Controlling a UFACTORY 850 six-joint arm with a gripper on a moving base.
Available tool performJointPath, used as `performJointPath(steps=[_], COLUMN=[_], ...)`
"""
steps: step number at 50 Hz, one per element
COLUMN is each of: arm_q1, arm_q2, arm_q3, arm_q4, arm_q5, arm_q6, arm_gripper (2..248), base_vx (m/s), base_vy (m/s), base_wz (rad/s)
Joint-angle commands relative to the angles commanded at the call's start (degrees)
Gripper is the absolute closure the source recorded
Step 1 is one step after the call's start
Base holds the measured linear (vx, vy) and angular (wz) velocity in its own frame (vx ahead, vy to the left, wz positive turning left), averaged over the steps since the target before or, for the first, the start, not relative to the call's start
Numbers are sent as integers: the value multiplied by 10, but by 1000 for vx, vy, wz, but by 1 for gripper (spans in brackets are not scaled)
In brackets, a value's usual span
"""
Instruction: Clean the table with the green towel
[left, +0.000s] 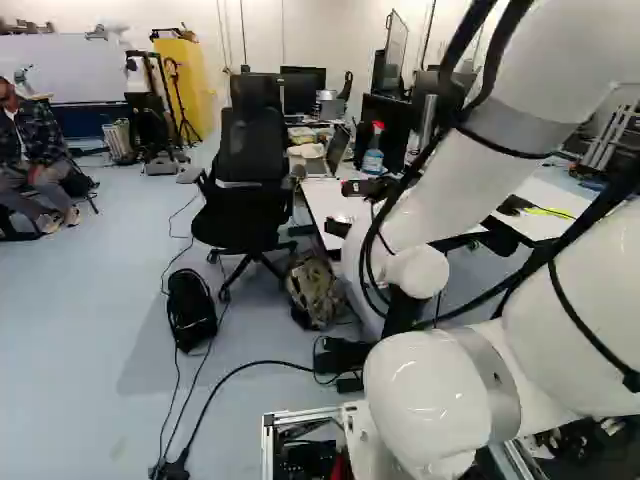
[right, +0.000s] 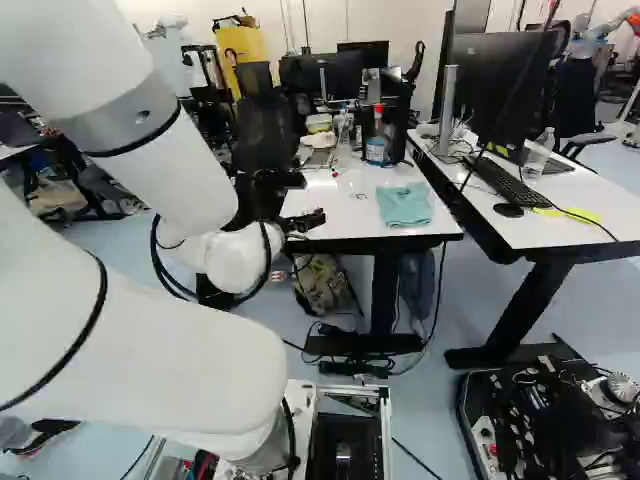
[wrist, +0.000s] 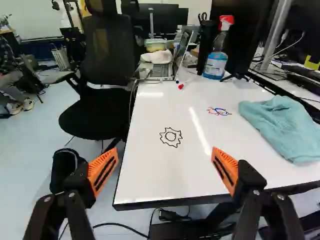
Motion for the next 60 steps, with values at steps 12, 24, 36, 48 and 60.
performJointPath(steps=[12, 24, 36, 48, 60], arm_q1=[-29, -50, -73, -95, -117], arm_q2=[-15, -28, -38, -50, -62], arm_q3=[-36, -65, -91, -118, -146], arm_q4=[0, 0, 0, 0, 0], arm_q5=[0, 0, -1, -22, -58], arm_q6=[0, 0, 0, 0, 0], arm_gripper=[3, 3, 3, 3, 3], base_vx=[0, 0, 0, 0, 0], base_vy=[0, 0, 0, 0, 0], base_wz=[0, 0, 0, 0, 0])
